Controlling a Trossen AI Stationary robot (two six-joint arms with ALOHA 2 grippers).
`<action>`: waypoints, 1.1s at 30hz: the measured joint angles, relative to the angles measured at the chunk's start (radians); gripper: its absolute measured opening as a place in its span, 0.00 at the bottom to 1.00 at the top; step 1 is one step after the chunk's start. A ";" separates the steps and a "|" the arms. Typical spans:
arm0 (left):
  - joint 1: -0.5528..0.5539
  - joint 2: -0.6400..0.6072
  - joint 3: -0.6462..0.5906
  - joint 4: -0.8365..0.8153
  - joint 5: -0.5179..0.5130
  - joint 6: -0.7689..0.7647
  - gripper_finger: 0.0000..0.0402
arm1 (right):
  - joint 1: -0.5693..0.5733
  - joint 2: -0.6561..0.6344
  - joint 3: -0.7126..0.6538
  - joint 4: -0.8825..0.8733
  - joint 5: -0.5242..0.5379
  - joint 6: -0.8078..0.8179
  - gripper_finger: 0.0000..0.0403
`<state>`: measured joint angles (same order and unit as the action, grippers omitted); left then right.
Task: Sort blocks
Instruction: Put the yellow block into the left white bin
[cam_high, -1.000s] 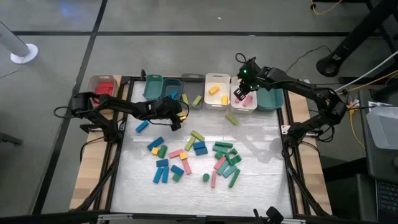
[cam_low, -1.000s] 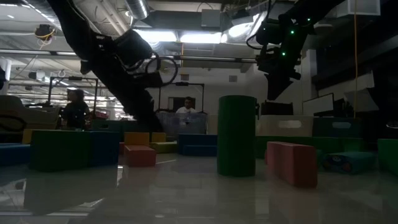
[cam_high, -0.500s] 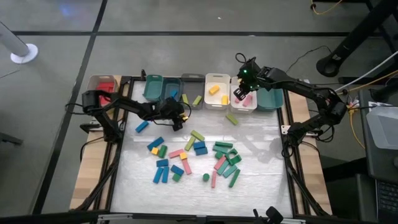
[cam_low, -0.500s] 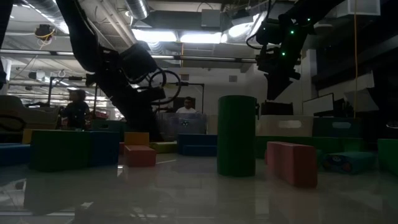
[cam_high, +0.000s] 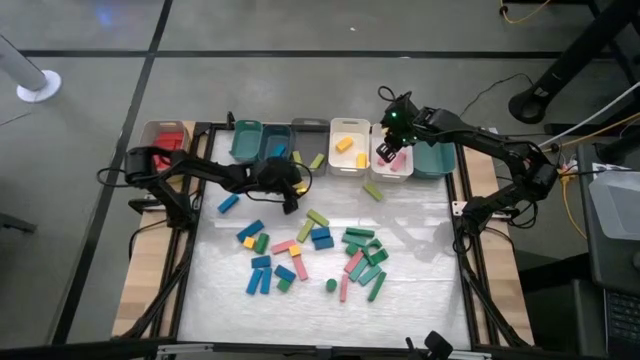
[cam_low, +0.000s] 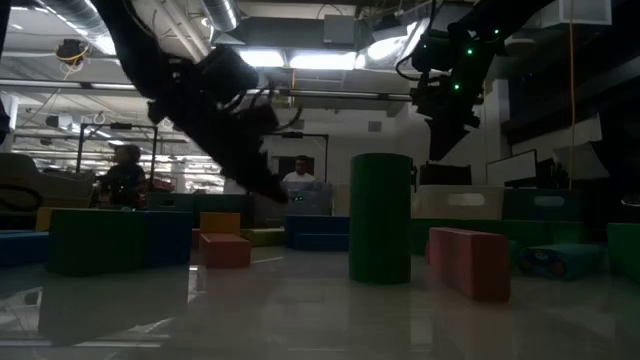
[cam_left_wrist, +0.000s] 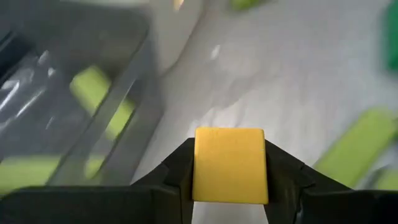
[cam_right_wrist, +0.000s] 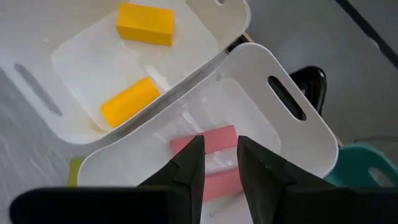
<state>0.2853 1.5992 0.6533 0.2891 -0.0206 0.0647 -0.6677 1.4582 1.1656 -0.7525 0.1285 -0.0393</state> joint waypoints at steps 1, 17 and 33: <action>-0.003 -0.001 0.014 0.020 0.018 0.000 0.29 | 0.007 0.000 0.000 0.002 0.000 -0.017 0.24; 0.086 0.271 0.277 0.462 0.054 0.069 0.31 | 0.268 0.000 0.000 -0.028 -0.009 0.012 0.24; 0.136 0.454 0.555 0.239 -0.009 0.089 0.45 | 0.511 0.000 0.000 -0.248 -0.061 0.224 0.24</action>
<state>0.4217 2.0536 1.2087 0.5276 -0.0299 0.1539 -0.1570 1.4582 1.1652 -1.0008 0.0673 0.1848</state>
